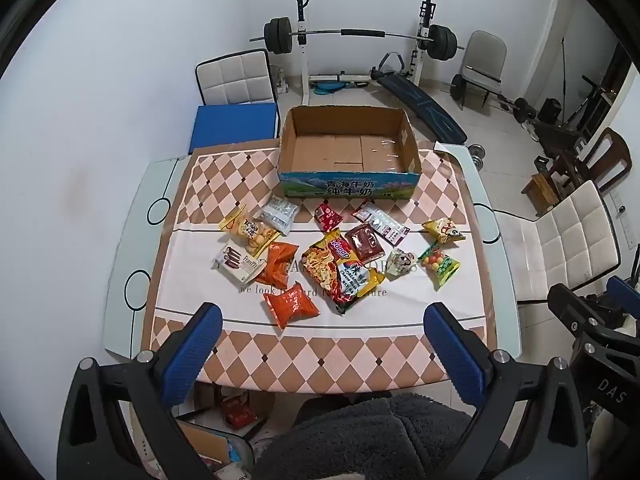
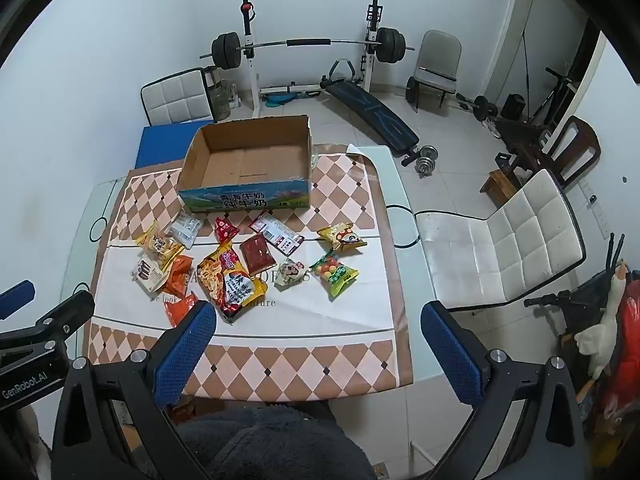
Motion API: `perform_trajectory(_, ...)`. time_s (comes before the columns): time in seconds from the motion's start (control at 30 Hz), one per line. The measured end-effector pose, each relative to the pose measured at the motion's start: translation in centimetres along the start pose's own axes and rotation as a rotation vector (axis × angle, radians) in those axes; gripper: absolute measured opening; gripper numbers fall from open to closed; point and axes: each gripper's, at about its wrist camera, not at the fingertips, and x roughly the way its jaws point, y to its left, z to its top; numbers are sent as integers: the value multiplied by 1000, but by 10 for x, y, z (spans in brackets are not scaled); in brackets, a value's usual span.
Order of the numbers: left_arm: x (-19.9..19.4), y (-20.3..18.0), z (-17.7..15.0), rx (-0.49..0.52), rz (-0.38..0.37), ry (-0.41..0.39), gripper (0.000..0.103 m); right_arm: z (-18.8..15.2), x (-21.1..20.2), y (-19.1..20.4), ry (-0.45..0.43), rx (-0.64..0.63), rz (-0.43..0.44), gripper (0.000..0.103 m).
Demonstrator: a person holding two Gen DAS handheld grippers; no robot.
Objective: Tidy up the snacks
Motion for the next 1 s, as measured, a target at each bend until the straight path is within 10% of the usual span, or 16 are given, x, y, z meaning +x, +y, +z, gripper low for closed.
perform_trajectory(1.0,-1,-2,0,-5,-11,-6,103,5,2,0,-8,5,4,103)
